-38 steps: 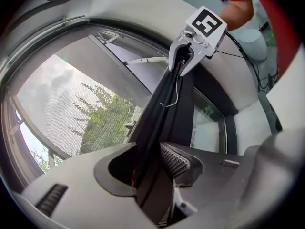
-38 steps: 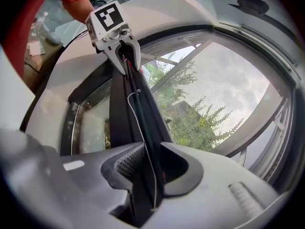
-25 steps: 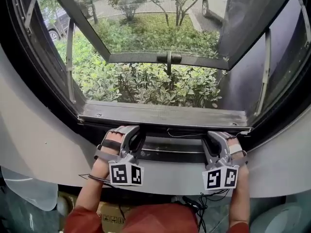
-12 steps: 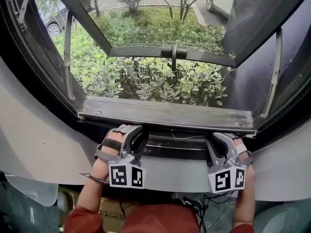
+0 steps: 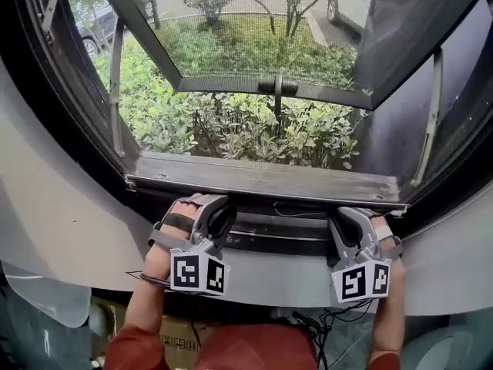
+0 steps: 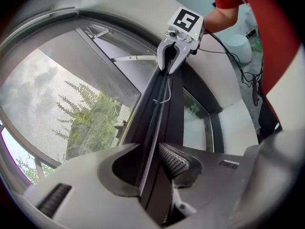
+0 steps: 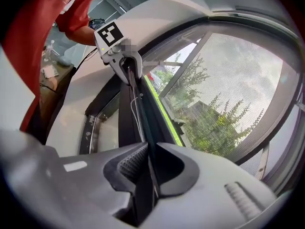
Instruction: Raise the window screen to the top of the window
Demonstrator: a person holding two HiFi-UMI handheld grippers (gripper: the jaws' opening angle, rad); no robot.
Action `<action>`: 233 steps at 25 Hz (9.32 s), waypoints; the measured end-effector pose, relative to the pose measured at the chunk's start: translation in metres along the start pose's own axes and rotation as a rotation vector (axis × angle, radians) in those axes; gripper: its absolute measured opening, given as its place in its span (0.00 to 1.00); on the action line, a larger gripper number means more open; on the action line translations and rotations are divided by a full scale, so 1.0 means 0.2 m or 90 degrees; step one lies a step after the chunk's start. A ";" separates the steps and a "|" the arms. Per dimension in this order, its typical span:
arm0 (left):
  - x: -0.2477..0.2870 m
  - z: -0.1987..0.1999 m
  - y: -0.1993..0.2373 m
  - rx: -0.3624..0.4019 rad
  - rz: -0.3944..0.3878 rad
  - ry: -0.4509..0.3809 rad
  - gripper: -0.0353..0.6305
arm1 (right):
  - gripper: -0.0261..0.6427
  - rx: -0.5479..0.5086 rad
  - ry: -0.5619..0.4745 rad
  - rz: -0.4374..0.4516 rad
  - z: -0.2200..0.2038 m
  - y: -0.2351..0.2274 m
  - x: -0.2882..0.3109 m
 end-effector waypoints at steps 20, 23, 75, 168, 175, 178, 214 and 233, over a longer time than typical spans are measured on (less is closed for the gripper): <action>-0.02 0.11 0.20 0.114 0.168 0.013 0.13 | 0.12 -0.102 0.041 -0.123 0.14 -0.15 -0.07; -0.01 0.14 0.21 0.150 0.194 0.028 0.13 | 0.11 -0.122 0.066 -0.143 0.15 -0.18 -0.07; -0.15 0.46 0.87 0.249 0.423 0.024 0.12 | 0.11 -0.294 0.191 -0.440 0.55 -0.68 -0.33; -0.48 1.21 2.58 0.282 0.694 -0.002 0.14 | 0.10 -0.419 0.257 -0.753 1.54 -2.13 -1.17; -0.51 1.26 2.72 0.269 0.719 0.013 0.15 | 0.10 -0.407 0.260 -0.775 1.62 -2.22 -1.21; -0.51 1.27 2.73 0.276 0.728 0.004 0.15 | 0.10 -0.417 0.254 -0.803 1.61 -2.23 -1.22; -0.48 1.27 2.60 0.300 0.771 -0.042 0.21 | 0.18 -0.422 0.202 -0.791 1.59 -2.21 -1.16; -0.20 0.98 2.28 0.264 0.669 -0.032 0.26 | 0.20 -0.392 0.140 -0.716 1.33 -1.92 -0.87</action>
Point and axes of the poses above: the fingertips, and each gripper's own axes: x forward along the fingers, y to its left, z out of its top, the point moved 7 cm from there along -x, backward along the fingers, and after that the axes turned 11 degrees about z, right-handed, at the moved point
